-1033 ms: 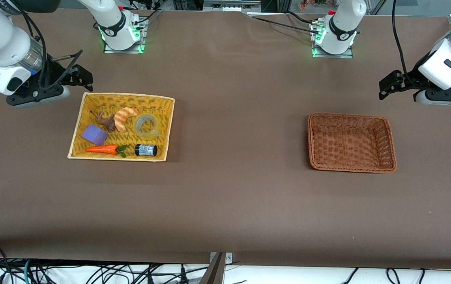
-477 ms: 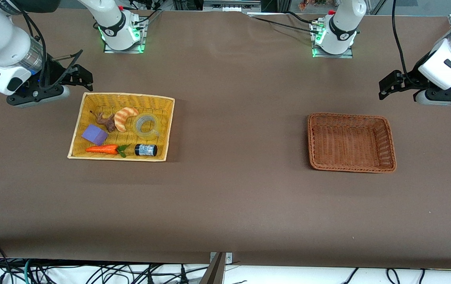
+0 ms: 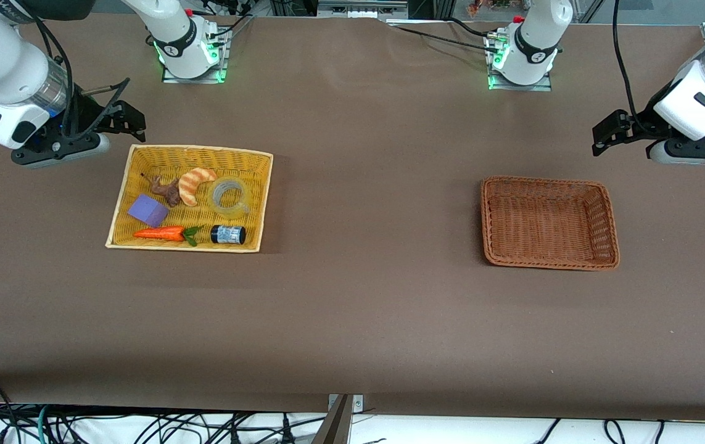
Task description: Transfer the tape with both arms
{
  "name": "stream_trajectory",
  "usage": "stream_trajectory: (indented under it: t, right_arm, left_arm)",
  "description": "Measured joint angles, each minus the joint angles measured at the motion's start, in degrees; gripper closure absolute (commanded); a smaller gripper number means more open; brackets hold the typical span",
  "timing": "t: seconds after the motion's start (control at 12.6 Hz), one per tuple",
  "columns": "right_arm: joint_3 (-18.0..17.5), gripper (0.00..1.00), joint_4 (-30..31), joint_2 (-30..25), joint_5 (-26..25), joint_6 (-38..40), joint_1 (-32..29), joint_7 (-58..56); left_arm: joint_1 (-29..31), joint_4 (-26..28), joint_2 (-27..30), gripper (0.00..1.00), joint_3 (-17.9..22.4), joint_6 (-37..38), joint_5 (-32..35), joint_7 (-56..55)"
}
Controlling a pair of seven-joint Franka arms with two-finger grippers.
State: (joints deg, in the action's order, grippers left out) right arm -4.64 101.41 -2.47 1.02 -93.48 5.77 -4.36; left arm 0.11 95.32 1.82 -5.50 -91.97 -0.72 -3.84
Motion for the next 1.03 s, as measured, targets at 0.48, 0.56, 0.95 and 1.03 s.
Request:
stream_trajectory:
  t: [0.48,0.56,0.95,1.03]
  right_arm:
    - [0.0,0.00,0.0,0.0,0.0,0.6,0.0,0.0]
    - [0.0,0.00,0.0,0.0,0.0,0.6,0.0,0.0]
    - [0.0,0.00,0.0,0.0,0.0,0.7,0.0,0.0]
    - [0.0,0.00,0.0,0.0,0.0,0.7,0.0,0.0]
  left_arm:
    - [0.0,0.0,0.0,0.00,0.0,0.0,0.0,0.0]
    - [0.0,0.0,0.0,0.00,0.0,0.0,0.0,0.0]
    - [0.0,0.0,0.0,0.00,0.0,0.0,0.0,0.0]
    - [0.0,0.0,0.0,0.00,0.0,0.0,0.0,0.0]
